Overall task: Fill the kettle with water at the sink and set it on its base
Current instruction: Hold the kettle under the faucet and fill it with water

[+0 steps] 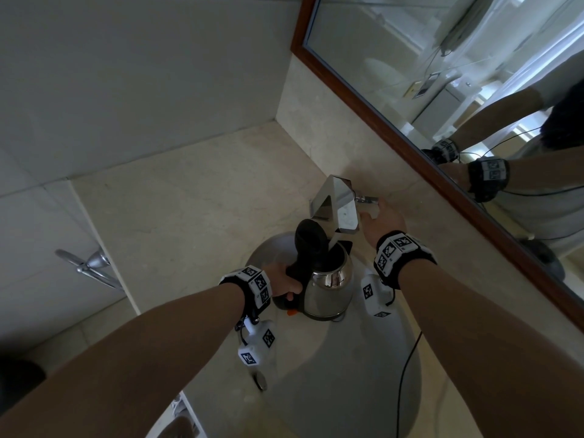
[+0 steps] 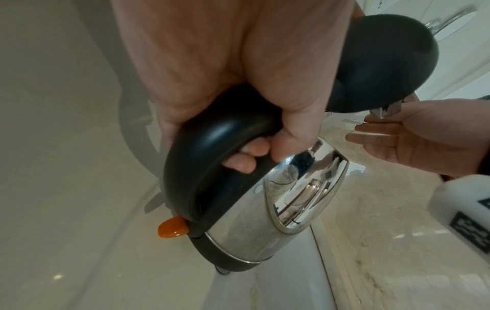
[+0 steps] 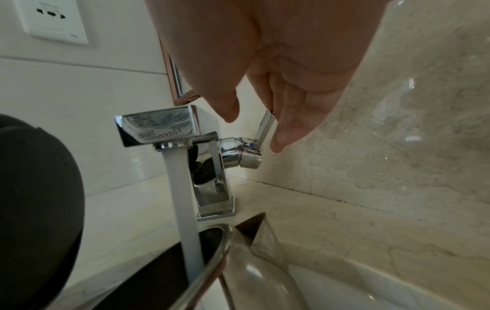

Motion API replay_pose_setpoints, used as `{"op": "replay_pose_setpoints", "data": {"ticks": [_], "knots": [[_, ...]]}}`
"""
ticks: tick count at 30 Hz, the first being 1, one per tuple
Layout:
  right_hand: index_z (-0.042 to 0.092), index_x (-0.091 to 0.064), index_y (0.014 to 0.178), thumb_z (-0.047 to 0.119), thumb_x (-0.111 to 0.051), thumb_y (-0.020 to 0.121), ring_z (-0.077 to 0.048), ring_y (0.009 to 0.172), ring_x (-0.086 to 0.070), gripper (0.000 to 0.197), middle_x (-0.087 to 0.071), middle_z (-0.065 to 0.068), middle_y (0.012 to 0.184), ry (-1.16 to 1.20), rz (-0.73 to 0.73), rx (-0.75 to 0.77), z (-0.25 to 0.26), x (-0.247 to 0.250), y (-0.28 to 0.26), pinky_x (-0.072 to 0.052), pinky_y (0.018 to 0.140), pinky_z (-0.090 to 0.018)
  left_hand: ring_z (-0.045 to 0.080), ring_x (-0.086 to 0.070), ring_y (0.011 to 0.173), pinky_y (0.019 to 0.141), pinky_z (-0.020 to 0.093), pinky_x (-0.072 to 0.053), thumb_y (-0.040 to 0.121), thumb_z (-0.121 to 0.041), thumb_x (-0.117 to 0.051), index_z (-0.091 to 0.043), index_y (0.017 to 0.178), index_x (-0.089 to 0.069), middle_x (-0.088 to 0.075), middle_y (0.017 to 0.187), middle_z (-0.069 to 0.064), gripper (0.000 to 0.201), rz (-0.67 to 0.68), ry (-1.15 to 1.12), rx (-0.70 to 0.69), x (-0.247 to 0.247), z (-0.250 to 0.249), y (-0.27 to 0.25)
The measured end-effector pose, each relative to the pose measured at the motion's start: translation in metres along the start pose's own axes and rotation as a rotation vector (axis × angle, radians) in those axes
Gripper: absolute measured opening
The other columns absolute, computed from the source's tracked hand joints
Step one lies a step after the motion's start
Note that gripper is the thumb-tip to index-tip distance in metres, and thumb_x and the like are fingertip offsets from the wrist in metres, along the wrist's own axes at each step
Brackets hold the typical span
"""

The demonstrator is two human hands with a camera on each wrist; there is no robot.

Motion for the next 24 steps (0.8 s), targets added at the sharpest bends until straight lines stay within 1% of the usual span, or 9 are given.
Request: {"op": "replay_pose_setpoints", "data": {"ticks": [2,5,9,13,16,21,24], "knots": [[0.007,-0.026,0.150,0.030,-0.050,0.096,-0.031,0.140,-0.035,0.064,-0.035,-0.016,0.153,0.002,-0.002,-0.005,-0.0003,-0.0003,0.0002,-0.031,0.112,-0.037,0.014,-0.060,0.067,0.073,0.022,-0.050,0.072,-0.013,-0.064,-0.016,0.051,-0.061,-0.063,0.059,-0.001,0.021,0.009,0.006,0.004,0.0001,0.0001,0.0006],[0.008,-0.026,0.150,0.031,-0.050,0.095,-0.031,0.140,-0.036,0.064,-0.036,-0.016,0.152,-0.003,-0.001,-0.009,-0.0005,-0.0002,0.0002,-0.031,0.112,-0.038,0.016,-0.061,0.072,0.081,0.027,-0.052,0.071,-0.015,-0.065,-0.016,0.051,-0.061,-0.064,0.060,-0.001,0.020,0.016,0.010,0.005,-0.0004,0.0008,0.0020],[0.008,-0.028,0.149,0.031,-0.050,0.095,-0.032,0.138,-0.038,0.063,-0.039,-0.017,0.150,-0.008,-0.003,-0.009,-0.0006,-0.0003,0.0004,-0.033,0.112,-0.038,0.017,-0.060,0.072,0.082,0.028,-0.052,0.071,-0.013,-0.064,-0.015,0.051,-0.060,-0.063,0.059,0.000,0.021,0.014,0.002,-0.006,-0.0010,0.0001,0.0016],[0.007,-0.026,0.150,0.030,-0.050,0.095,-0.031,0.141,-0.034,0.064,-0.035,-0.016,0.153,0.010,0.000,-0.010,0.0000,-0.0005,-0.0001,-0.030,0.113,-0.037,0.015,-0.059,0.067,0.079,0.027,-0.051,0.070,-0.012,-0.064,-0.016,0.049,-0.060,-0.062,0.057,-0.001,0.021,0.009,0.013,0.000,-0.0011,0.0001,0.0017],[0.007,-0.024,0.151,0.030,-0.050,0.096,-0.030,0.142,-0.032,0.065,-0.032,-0.015,0.155,0.019,0.007,-0.010,-0.0002,-0.0005,-0.0007,-0.028,0.115,-0.036,0.015,-0.058,0.066,0.077,0.027,-0.051,0.070,-0.011,-0.065,-0.015,0.049,-0.060,-0.062,0.055,-0.001,0.022,0.007,0.003,0.004,-0.0008,-0.0001,0.0017],[0.007,-0.025,0.151,0.030,-0.050,0.096,-0.031,0.141,-0.034,0.064,-0.034,-0.015,0.154,0.012,0.011,-0.014,0.0009,0.0001,-0.0011,-0.030,0.114,-0.037,0.015,-0.058,0.065,0.073,0.026,-0.051,0.069,-0.012,-0.065,-0.016,0.046,-0.059,-0.061,0.052,-0.002,0.024,0.005,-0.002,-0.005,-0.0004,-0.0002,0.0010],[0.008,-0.024,0.151,0.030,-0.049,0.096,-0.031,0.141,-0.033,0.064,-0.033,-0.015,0.154,0.010,0.017,-0.024,0.0013,0.0006,-0.0016,-0.029,0.114,-0.037,0.016,-0.058,0.065,0.075,0.027,-0.051,0.070,-0.011,-0.065,-0.016,0.046,-0.059,-0.061,0.052,-0.002,0.024,0.003,-0.005,0.001,-0.0004,-0.0004,0.0006]]}}
Point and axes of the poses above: each hand's wrist, its own y-axis towards the middle knuckle, its own x-axis out of the back of the hand, z = x × y, the point moved 5 cm from there along y, towards the middle knuckle
